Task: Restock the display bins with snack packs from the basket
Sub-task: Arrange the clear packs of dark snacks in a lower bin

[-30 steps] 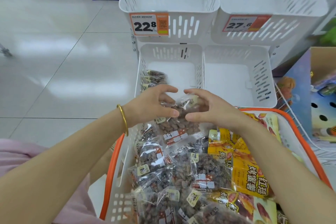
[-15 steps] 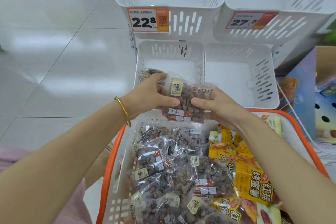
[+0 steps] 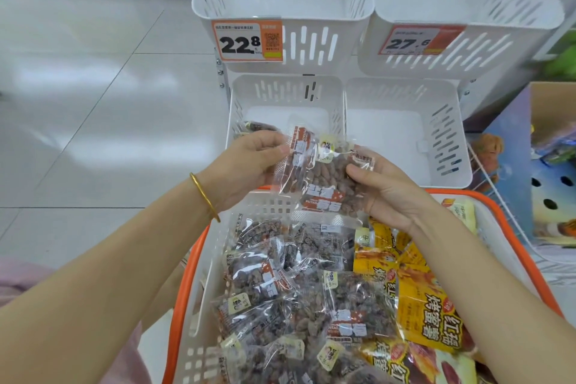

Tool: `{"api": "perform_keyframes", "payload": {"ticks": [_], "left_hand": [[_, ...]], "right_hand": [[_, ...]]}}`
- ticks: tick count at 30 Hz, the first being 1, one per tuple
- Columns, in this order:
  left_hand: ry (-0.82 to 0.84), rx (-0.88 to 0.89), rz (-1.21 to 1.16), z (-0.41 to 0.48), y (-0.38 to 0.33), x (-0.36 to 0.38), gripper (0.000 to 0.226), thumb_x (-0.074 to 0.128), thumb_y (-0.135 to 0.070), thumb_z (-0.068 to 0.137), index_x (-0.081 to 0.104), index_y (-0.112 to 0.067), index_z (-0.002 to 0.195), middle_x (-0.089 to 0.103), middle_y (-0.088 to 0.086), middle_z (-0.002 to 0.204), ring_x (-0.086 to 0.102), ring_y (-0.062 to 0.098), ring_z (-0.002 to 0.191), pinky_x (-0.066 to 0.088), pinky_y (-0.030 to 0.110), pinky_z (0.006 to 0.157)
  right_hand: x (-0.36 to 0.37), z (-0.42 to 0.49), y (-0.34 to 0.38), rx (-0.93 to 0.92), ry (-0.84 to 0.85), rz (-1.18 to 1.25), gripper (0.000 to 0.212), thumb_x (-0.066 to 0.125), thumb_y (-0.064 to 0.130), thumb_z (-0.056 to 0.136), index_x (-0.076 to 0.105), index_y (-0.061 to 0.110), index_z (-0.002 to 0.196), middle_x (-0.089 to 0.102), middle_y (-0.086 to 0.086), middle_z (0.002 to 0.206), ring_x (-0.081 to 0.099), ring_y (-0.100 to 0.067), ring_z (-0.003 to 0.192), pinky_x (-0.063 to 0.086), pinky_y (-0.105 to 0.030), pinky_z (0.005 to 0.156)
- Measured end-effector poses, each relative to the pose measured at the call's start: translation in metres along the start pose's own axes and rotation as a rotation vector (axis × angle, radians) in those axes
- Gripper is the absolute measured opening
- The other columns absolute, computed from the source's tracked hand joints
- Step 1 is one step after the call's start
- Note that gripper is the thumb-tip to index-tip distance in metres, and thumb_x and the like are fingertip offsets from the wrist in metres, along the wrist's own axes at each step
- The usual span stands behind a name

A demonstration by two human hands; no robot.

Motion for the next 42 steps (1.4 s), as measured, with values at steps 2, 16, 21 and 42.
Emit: {"api": "perform_keyframes", "payload": {"ticks": [2, 16, 21, 42], "left_hand": [[0.036, -0.015, -0.034, 0.002, 0.002, 0.001, 0.025, 0.045, -0.017, 0.098, 0.056, -0.002, 0.114, 0.063, 0.017, 0.102, 0.059, 0.026, 0.088, 0.056, 0.035, 0.077], [-0.149, -0.042, -0.129, 0.009, 0.024, -0.01, 0.019, 0.04, 0.01, 0.094, 0.05, 0.0, 0.107, 0.065, 0.017, 0.097, 0.069, 0.022, 0.077, 0.059, 0.034, 0.071], [0.074, -0.088, -0.321, 0.002, 0.021, 0.011, 0.04, 0.039, 0.019, 0.088, 0.05, 0.005, 0.124, 0.065, 0.018, 0.116, 0.064, 0.028, 0.107, 0.056, 0.032, 0.083], [-0.34, 0.255, 0.611, 0.084, 0.027, -0.051, 0.052, 0.072, -0.021, 0.081, 0.05, -0.018, 0.128, 0.056, 0.004, 0.118, 0.054, 0.022, 0.111, 0.041, 0.027, 0.099]], "right_hand": [[0.004, 0.006, 0.0, 0.002, -0.041, -0.015, 0.086, 0.083, 0.012, 0.059, 0.044, 0.013, 0.135, 0.066, -0.013, 0.09, 0.057, -0.024, 0.073, 0.052, -0.032, 0.06], [0.0, 0.012, -0.017, -0.05, -0.124, 0.451, 0.016, 0.054, 0.013, 0.087, 0.068, 0.008, 0.083, 0.067, -0.012, 0.096, 0.063, -0.025, 0.092, 0.056, -0.044, 0.078], [0.022, 0.001, -0.026, -0.008, -0.03, 0.498, 0.018, 0.053, 0.015, 0.088, 0.06, 0.005, 0.101, 0.069, -0.014, 0.098, 0.066, -0.026, 0.091, 0.059, -0.038, 0.071], [0.023, 0.086, 0.039, -0.29, -0.235, -0.53, 0.037, 0.071, -0.002, 0.078, 0.061, 0.019, 0.107, 0.065, 0.002, 0.1, 0.065, -0.016, 0.08, 0.06, -0.038, 0.066]]}}
Point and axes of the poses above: each hand's wrist, its own z-axis towards the middle knuckle, its own x-axis out of the palm, y = z × x, the point moved 3 cm from there along z, towards the middle knuckle
